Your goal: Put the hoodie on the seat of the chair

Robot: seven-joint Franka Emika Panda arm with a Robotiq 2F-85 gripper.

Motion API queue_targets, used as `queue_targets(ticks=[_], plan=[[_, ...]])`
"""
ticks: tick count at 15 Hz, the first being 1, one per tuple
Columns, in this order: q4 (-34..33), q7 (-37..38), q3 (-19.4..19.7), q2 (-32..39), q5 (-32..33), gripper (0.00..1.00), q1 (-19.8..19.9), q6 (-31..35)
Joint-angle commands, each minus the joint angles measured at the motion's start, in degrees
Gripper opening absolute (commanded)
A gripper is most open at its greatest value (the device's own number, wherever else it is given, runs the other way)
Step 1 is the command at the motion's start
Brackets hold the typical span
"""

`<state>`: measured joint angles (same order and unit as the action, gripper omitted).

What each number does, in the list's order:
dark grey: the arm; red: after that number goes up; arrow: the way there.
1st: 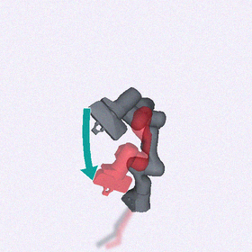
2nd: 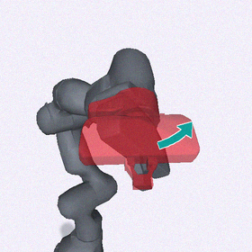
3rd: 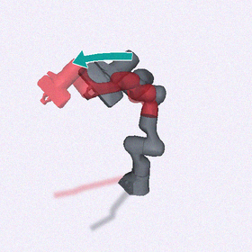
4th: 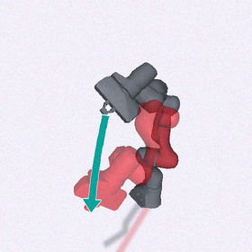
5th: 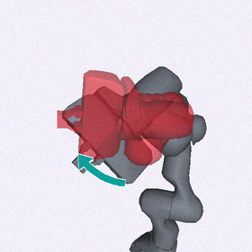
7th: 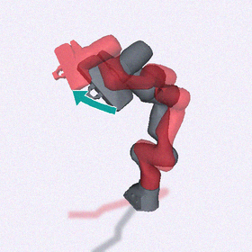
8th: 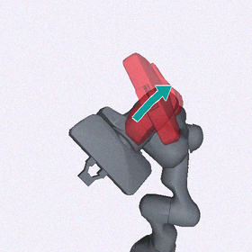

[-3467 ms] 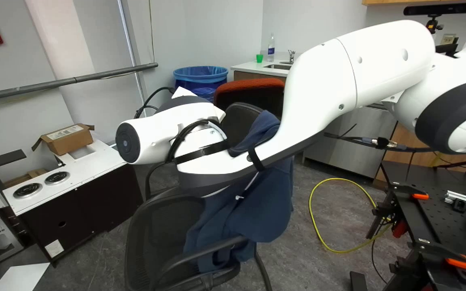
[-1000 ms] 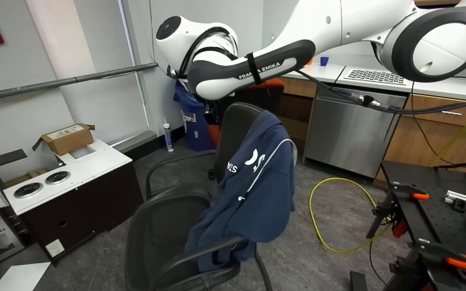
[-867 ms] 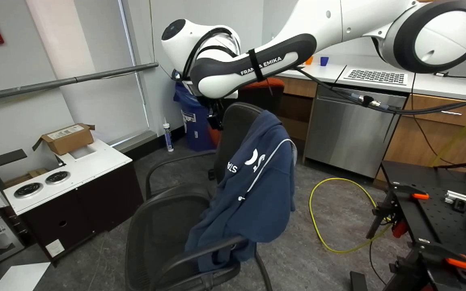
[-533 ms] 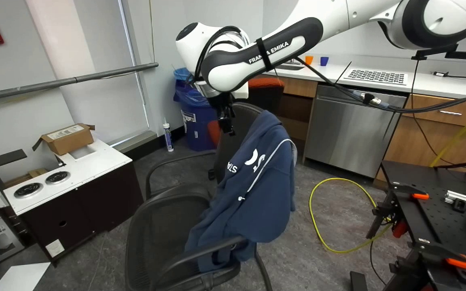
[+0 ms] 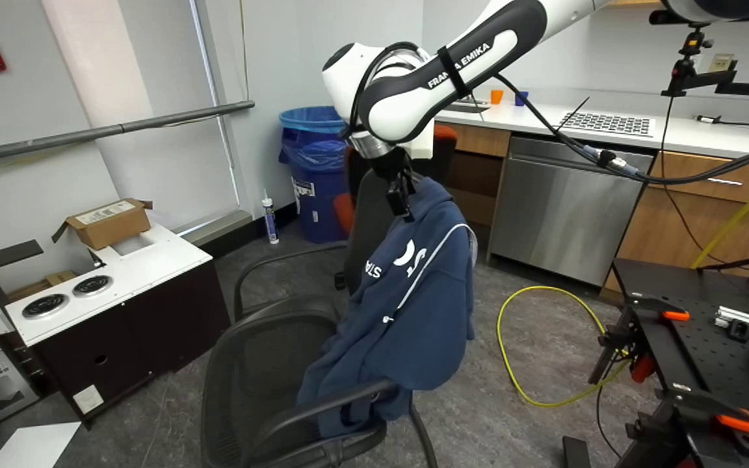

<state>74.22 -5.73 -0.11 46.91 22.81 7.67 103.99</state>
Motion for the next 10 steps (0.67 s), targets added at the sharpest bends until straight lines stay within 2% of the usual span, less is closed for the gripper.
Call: queue_targets(ticks=[1,6,8,10], plan=[[13.8,4.3,2.9,-8.3,-1.4,1.0,-2.0,4.8],[26.1,7.4,4.2,-15.1,0.0,1.0,-4.5,10.3],[29.2,7.6,4.6,-16.9,0.6,0.72,-5.5,11.7],[31.1,7.4,4.8,-18.4,0.9,0.57,-6.2,12.5]])
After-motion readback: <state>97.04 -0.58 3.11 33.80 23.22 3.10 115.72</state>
